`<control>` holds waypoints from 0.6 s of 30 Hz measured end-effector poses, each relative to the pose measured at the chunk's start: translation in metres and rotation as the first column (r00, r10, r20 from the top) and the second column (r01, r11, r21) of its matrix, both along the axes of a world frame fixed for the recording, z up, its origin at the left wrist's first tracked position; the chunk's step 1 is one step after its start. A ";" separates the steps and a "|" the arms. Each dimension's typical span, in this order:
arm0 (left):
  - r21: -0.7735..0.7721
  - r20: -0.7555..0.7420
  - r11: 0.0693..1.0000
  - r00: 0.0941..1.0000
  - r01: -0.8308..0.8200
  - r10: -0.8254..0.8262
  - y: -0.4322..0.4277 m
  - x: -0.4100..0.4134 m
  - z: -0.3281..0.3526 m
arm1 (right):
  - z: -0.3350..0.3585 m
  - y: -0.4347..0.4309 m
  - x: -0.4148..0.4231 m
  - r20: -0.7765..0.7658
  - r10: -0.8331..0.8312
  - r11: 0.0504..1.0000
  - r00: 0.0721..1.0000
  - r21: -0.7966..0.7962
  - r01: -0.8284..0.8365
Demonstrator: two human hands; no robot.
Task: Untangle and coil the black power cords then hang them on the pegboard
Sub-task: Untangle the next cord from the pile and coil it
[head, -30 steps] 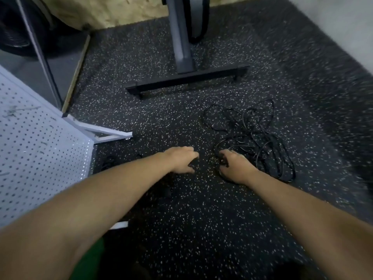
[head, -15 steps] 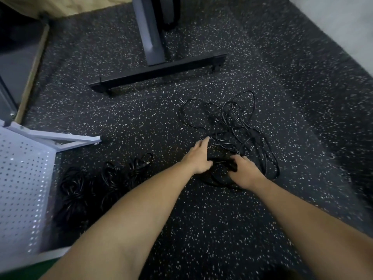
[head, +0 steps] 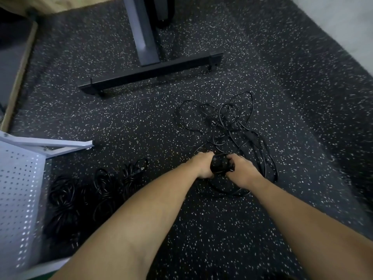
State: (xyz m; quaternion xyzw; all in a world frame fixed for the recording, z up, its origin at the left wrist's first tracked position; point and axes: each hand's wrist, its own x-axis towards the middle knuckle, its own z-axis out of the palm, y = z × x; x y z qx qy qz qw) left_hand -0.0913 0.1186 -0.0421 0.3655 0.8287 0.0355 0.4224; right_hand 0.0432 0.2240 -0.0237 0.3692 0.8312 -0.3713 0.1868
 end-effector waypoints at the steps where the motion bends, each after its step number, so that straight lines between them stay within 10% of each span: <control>1: -0.017 -0.004 1.000 1.000 0.013 -0.013 0.000 0.001 0.004 | 0.000 -0.001 0.001 0.004 0.008 1.000 1.000 0.006 -0.008; 18: 0.134 -0.157 0.976 0.976 0.171 -0.150 -0.080 0.031 0.095 | 0.040 -0.056 0.028 0.063 0.245 0.963 0.967 0.097 -0.250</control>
